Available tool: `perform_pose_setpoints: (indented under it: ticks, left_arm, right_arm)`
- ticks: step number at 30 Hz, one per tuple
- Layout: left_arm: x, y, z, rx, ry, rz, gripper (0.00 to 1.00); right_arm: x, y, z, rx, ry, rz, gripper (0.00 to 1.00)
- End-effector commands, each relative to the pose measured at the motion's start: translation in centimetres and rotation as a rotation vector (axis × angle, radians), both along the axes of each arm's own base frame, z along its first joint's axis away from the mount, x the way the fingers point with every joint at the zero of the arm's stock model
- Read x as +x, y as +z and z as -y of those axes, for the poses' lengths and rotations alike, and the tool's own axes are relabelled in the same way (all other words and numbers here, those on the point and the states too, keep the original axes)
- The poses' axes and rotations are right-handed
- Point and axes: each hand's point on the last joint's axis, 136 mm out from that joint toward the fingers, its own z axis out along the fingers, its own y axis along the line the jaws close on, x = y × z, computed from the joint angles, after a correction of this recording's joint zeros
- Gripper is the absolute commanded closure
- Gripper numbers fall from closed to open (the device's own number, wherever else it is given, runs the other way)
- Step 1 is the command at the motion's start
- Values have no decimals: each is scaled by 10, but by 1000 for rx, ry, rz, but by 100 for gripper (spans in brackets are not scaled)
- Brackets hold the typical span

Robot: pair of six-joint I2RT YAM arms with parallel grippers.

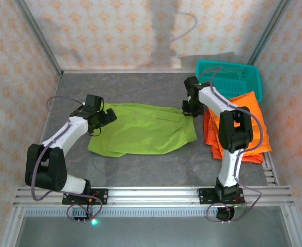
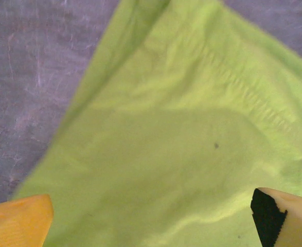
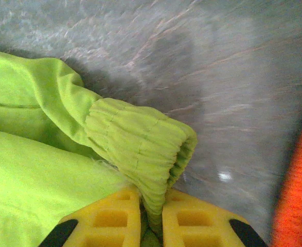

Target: Fold and stack the shorts

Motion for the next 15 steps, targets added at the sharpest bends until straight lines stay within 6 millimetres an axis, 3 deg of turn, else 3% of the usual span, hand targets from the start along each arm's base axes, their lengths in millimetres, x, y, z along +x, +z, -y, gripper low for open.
perform_pose_setpoints:
  ticks: [1, 9, 12, 15]
  left_arm:
    - [2, 16, 3, -17, -26, 63, 0]
    - [3, 22, 17, -85, -71, 124, 0]
    - [2, 18, 27, -133, -75, 139, 0]
    - [3, 16, 51, -154, -132, 151, 1]
  right_arm:
    - [-10, 57, 40, -244, 51, 39, 100]
    - [0, 129, 74, -656, 119, 77, 100]
    - [5, 152, 75, -794, 136, 92, 100]
    - [12, 170, 68, -878, 149, 130, 100]
